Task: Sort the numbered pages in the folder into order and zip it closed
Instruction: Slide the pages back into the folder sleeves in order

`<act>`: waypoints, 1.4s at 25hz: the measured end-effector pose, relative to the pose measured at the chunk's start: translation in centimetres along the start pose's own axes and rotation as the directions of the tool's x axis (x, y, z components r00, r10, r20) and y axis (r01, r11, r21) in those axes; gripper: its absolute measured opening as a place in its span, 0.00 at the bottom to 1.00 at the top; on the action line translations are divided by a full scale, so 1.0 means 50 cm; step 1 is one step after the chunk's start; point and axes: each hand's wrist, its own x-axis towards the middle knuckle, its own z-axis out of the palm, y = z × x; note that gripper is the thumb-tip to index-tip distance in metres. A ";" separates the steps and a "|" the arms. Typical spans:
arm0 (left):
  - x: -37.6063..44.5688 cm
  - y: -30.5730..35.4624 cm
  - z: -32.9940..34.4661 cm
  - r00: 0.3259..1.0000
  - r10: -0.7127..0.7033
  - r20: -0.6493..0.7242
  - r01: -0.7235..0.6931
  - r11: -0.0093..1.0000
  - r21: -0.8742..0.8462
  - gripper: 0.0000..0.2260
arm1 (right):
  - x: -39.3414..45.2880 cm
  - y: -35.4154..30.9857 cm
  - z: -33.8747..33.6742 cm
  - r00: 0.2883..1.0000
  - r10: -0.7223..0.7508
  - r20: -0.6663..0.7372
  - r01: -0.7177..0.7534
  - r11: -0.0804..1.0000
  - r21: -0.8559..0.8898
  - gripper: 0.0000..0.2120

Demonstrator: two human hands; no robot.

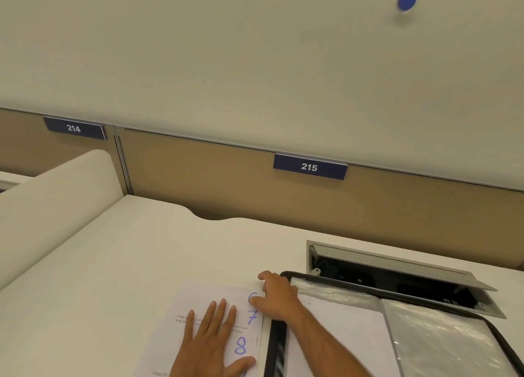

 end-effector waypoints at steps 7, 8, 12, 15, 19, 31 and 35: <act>0.002 -0.002 0.000 0.999 0.014 0.032 -0.014 1.000 -0.009 0.46 | 0.018 -0.012 0.008 0.997 0.051 -0.058 -0.040 0.984 0.171 0.09; 0.002 -0.002 -0.002 0.999 0.019 0.038 -0.019 1.000 -0.005 0.46 | 0.016 -0.010 0.009 0.996 0.050 -0.074 -0.034 0.979 0.201 0.11; -0.007 -0.002 -0.012 0.996 0.025 0.090 -0.024 1.000 -0.003 0.46 | 0.004 -0.014 -0.008 0.988 0.000 -0.157 0.048 0.952 0.301 0.09; -0.011 -0.008 -0.024 0.993 0.003 0.116 -0.002 1.000 -0.011 0.46 | 0.002 -0.022 -0.052 0.961 -0.031 -0.275 0.132 0.925 0.357 0.06; -0.013 -0.013 -0.034 0.990 0.004 0.138 -0.003 1.000 -0.012 0.46 | 0.012 -0.029 -0.125 0.910 -0.056 -0.410 0.207 0.920 0.334 0.06; -0.002 -0.027 -0.026 0.952 0.041 0.302 -0.015 0.996 -0.088 0.42 | -0.089 -0.019 -0.357 0.746 -0.075 -0.662 0.507 0.709 0.491 0.06; 0.011 0.003 -0.104 0.924 -0.012 0.381 0.000 1.000 0.029 0.48 | -0.171 0.008 -0.398 0.716 -0.158 -0.680 0.580 0.676 0.454 0.05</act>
